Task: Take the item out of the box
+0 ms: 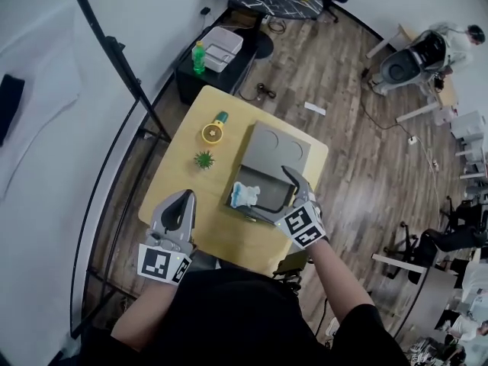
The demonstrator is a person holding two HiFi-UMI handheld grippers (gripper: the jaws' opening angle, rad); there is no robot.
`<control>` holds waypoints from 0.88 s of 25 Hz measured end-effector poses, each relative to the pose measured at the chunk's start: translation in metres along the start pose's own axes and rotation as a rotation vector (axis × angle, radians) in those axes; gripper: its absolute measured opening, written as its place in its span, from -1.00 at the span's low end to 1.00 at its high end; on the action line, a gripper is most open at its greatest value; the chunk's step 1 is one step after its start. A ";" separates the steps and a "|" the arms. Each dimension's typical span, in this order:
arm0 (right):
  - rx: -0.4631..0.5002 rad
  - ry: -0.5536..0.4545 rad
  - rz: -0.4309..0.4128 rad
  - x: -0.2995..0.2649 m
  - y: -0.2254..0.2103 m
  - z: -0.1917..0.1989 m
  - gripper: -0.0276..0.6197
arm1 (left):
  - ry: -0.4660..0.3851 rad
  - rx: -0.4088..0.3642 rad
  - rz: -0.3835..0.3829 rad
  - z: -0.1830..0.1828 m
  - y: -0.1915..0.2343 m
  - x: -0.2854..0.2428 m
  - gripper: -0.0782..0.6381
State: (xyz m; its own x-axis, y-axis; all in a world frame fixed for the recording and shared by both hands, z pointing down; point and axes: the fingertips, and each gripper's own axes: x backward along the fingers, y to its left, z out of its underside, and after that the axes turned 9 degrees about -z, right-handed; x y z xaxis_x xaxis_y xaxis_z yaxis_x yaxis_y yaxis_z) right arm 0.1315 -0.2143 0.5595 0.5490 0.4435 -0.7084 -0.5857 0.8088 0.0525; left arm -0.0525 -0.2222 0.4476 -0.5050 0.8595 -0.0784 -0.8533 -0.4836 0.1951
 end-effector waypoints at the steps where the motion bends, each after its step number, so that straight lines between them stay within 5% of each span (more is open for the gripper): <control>1: 0.012 0.025 -0.018 -0.008 0.000 0.005 0.84 | 0.004 0.002 -0.006 0.002 0.001 0.001 -0.78; 10: 0.089 0.242 -0.187 -0.072 0.011 0.053 0.79 | 0.026 0.011 -0.029 0.014 0.004 -0.002 -0.78; 22: 0.148 0.416 -0.301 -0.115 0.033 0.109 0.57 | 0.056 0.010 -0.046 0.028 0.002 0.001 -0.78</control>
State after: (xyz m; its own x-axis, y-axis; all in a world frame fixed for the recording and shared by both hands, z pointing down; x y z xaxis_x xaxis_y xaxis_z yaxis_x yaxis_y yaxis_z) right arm 0.1143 -0.1968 0.7191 0.3793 0.0167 -0.9251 -0.3320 0.9357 -0.1193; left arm -0.0512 -0.2175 0.4751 -0.4723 0.8700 -0.1415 -0.8743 -0.4421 0.2003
